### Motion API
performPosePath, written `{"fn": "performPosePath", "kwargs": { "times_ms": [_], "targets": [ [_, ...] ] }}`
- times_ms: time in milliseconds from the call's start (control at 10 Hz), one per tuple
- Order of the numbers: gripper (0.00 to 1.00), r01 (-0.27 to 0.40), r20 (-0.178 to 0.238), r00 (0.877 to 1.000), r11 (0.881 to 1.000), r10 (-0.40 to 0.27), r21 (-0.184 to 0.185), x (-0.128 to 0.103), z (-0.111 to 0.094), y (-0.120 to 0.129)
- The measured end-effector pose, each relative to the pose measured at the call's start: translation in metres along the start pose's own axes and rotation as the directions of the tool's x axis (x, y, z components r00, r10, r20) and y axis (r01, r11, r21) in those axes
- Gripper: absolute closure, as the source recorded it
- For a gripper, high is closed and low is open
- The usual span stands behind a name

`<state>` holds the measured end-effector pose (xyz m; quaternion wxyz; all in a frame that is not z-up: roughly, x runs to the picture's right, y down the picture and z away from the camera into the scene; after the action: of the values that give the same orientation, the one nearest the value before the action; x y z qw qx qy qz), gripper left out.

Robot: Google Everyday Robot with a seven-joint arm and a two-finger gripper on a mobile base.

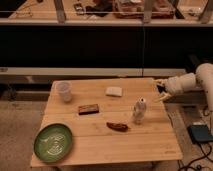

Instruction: Place the white sponge in the ceramic bowl

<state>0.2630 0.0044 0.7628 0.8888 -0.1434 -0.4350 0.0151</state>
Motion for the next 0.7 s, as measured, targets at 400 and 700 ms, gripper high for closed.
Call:
{"fn": "performPosePath", "kwargs": {
  "times_ms": [400, 700],
  "targets": [
    [0.38, 0.256, -0.124, 0.962, 0.963, -0.245, 0.081, -0.085, -0.002, -0.045],
    [0.38, 0.443, -0.245, 0.881, 0.887, -0.404, 0.129, -0.136, 0.012, -0.053]
  ]
}}
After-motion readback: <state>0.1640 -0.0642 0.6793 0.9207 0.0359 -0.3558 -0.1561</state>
